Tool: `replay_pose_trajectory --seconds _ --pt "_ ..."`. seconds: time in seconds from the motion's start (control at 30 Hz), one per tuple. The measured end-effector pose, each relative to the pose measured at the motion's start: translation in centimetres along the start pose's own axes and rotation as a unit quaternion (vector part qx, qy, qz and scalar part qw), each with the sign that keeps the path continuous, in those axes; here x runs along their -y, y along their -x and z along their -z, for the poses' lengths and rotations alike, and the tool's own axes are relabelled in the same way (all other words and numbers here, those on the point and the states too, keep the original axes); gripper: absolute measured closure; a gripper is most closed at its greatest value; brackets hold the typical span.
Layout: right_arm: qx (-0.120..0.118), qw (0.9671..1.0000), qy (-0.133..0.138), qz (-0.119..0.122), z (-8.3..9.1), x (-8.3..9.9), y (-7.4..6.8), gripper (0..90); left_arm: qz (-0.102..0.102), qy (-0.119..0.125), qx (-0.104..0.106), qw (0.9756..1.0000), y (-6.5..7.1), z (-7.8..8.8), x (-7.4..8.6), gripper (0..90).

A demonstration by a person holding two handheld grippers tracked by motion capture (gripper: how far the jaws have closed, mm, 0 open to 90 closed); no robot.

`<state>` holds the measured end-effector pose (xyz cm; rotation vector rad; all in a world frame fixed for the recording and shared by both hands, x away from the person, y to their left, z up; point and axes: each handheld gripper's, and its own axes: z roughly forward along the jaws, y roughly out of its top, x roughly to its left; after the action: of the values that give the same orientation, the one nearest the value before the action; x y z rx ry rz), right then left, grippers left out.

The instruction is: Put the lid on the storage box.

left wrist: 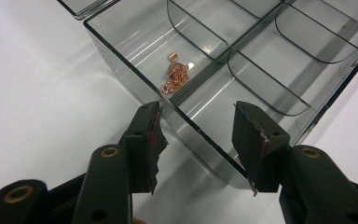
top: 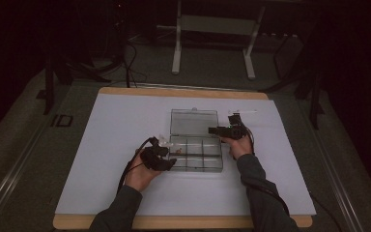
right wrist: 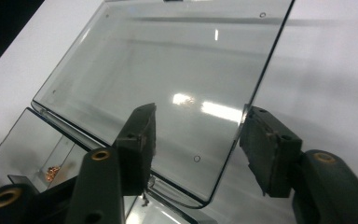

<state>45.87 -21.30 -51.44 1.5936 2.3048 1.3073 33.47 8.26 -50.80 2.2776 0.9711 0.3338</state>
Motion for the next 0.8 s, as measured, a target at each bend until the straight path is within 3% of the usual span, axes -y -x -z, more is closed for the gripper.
replay_pose_trajectory --seconds 0.27,0.8 --pt "0.027 0.9981 0.026 0.048 0.9 0.0 -0.8 56.9 0.0 -0.002 -0.004 1.0 0.1 0.0 -0.1 53.1" --pt "0.05 0.9941 0.059 0.077 1.9 0.3 -1.6 68.4 0.0 -0.006 -0.009 0.9999 0.3 0.0 -0.2 53.0"
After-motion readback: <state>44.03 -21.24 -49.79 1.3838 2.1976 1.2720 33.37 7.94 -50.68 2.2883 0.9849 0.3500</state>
